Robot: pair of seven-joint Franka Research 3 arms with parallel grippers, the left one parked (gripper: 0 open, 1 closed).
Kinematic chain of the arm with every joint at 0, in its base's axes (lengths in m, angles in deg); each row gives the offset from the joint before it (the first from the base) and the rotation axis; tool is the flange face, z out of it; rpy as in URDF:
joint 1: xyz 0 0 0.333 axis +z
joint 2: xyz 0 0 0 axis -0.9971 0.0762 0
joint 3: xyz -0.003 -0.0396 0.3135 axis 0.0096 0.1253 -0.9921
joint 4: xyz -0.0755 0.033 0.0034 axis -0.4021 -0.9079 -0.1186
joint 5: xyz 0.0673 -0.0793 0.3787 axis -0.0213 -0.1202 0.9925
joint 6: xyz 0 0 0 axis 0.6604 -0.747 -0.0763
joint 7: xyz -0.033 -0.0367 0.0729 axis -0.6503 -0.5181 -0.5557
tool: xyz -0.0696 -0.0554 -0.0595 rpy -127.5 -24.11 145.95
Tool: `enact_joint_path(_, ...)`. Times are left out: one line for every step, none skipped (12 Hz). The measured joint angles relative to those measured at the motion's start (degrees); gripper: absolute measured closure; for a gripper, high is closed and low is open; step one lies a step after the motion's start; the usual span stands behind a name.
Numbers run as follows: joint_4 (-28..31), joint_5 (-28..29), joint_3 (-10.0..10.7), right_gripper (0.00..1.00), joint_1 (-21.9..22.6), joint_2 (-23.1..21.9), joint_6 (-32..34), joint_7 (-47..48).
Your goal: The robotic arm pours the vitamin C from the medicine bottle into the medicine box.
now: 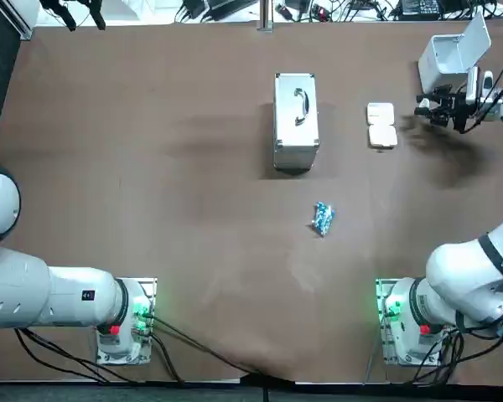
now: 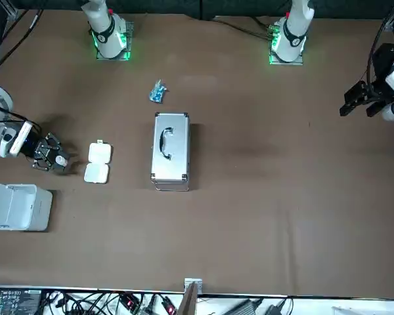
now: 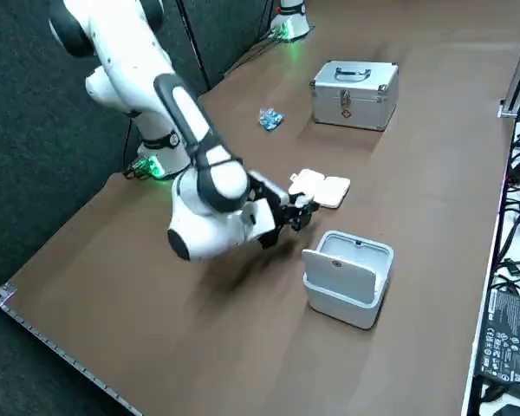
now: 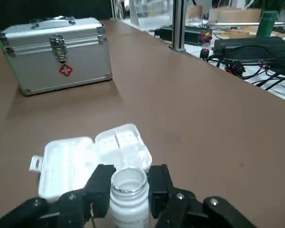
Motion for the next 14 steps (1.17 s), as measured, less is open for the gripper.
enact_joint_path(1.1,0.0,0.0,0.58,1.5,-1.7,-2.2,1.0)
enact_joint_path(2.2,0.0,-0.1,0.58,3.0,-3.3,-4.8,1.9)
enact_joint_path(3.5,0.0,-0.1,0.58,4.6,-4.8,-7.5,3.1)
enact_joint_path(4.6,0.0,-0.1,0.58,6.2,-6.3,-10.2,4.5)
enact_joint_path(5.6,-0.1,-0.2,0.58,7.5,-7.9,-12.6,5.7)
enact_joint_path(6.4,-0.4,-0.2,0.58,8.8,-9.4,-15.1,6.8)
enact_joint_path(6.9,-1.4,-0.2,0.58,10.0,-10.8,-17.5,8.1)
enact_joint_path(7.2,-3.3,-0.2,0.58,11.2,-11.8,-19.8,9.6)
enact_joint_path(7.6,-5.4,-0.2,0.58,12.4,-12.6,-22.3,11.0)
enact_joint_path(7.9,-7.1,-0.2,0.58,13.6,-13.0,-24.8,12.2)
enact_joint_path(8.1,-8.3,-0.2,0.58,14.8,-13.1,-26.9,13.1)
enact_joint_path(8.4,-9.2,-0.2,0.58,15.9,-13.1,-28.7,13.8)
enact_joint_path(8.6,-10.6,-0.2,0.58,16.8,-13.1,-30.3,14.5)
enact_joint_path(9.0,-14.4,-0.3,0.58,18.4,-13.0,-33.1,17.2)
